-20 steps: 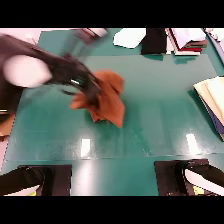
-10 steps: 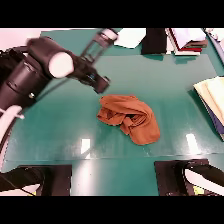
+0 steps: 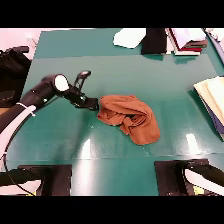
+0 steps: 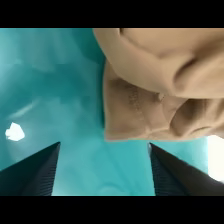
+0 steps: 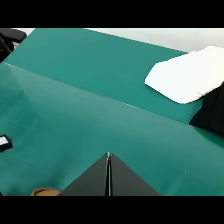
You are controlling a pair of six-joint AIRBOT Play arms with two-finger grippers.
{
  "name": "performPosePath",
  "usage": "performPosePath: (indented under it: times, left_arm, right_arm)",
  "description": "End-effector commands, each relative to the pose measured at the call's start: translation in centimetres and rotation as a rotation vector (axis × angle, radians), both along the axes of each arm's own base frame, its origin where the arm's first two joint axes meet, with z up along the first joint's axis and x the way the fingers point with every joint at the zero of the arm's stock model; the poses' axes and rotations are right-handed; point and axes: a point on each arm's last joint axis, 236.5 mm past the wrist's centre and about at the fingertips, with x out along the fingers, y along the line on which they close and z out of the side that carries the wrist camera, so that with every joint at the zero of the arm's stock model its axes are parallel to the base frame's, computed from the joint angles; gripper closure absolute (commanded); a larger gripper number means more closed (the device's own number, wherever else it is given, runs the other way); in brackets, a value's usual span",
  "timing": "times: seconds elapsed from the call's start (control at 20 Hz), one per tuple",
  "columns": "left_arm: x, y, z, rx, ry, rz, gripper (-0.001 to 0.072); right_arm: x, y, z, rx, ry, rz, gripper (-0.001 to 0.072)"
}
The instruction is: Fold the shirts.
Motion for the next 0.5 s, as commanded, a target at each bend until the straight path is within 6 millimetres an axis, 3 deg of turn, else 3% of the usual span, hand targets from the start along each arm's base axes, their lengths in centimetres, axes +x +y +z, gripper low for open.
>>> performPosePath:
  times: [0.0,0.15,0.2,0.3,0.45]
  left_arm:
    - [-1.3,-2.3,-3.5,-0.076,0.075,0.035,0.0066]
    - [-1.6,-3.7,-4.2,-0.076,0.060,0.016,0.0068]
    - [-1.4,-3.9,-4.1,-0.082,0.052,0.022,0.0158]
    - [-0.8,-3.8,-3.9,-0.085,0.033,0.030,0.0656]
    - [1.4,-2.1,-2.4,-0.054,-0.016,0.027,0.0681]
  right_arm:
    - [0.3,0.0,-1.8,-0.006,0.050,0.003,0.0695]
    - [0.8,0.1,-4.1,-0.011,0.108,0.004,0.0695]
    - [0.9,0.1,-4.8,-0.013,0.127,0.004,0.0695]
    - [1.0,0.1,-6.9,-0.020,0.181,0.005,0.0695]
    - [0.0,-0.7,-12.4,-0.035,0.326,-0.007,0.0695]
